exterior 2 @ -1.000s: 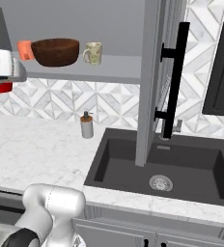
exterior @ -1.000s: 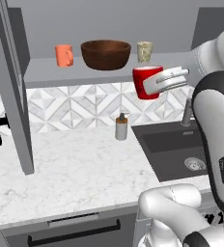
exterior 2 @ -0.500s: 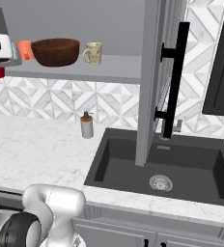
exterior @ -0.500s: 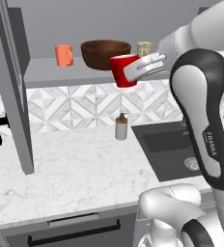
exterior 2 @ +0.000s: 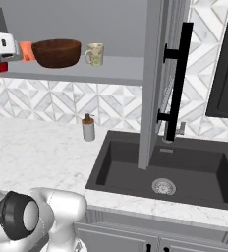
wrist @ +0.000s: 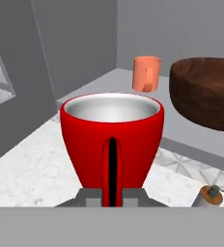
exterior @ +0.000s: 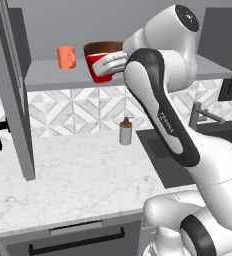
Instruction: Gather all objects into one cabinet and sort the glasses and bowls to opposite sides.
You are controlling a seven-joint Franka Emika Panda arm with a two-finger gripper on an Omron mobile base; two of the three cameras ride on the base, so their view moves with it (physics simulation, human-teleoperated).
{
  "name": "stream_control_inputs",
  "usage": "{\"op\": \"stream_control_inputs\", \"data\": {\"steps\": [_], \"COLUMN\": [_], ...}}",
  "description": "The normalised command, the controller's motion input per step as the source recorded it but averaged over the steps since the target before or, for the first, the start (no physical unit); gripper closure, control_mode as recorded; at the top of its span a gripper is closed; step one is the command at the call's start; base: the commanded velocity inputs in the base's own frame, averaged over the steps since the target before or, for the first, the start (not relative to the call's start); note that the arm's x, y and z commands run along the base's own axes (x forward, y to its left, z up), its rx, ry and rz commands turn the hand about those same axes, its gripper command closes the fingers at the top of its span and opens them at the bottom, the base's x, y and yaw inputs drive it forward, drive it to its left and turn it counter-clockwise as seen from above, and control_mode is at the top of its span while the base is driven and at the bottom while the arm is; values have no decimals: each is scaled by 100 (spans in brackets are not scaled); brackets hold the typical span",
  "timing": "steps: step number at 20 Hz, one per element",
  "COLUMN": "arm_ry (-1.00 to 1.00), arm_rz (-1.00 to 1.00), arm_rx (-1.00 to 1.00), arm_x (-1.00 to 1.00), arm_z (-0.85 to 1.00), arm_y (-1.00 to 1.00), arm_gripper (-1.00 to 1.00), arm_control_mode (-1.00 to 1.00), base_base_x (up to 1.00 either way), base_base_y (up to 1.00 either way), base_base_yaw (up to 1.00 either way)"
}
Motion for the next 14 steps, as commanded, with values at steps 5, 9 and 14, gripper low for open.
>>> {"op": "stream_control_inputs", "data": {"steps": [5,9,14], "arm_ry": [0,0,-2], "arm_rz": [0,0,0], "arm_rx": [8,8,1], "arm_x": [58,39,57], "arm_z": [-21,-15,-6], "arm_y": [26,26,38], "arm_gripper": [100,100,100], "arm_control_mode": [-100,-100,-100], "base_base_x": [0,0,0], "base_base_y": [0,0,0], "base_base_yaw": [0,0,0]}}
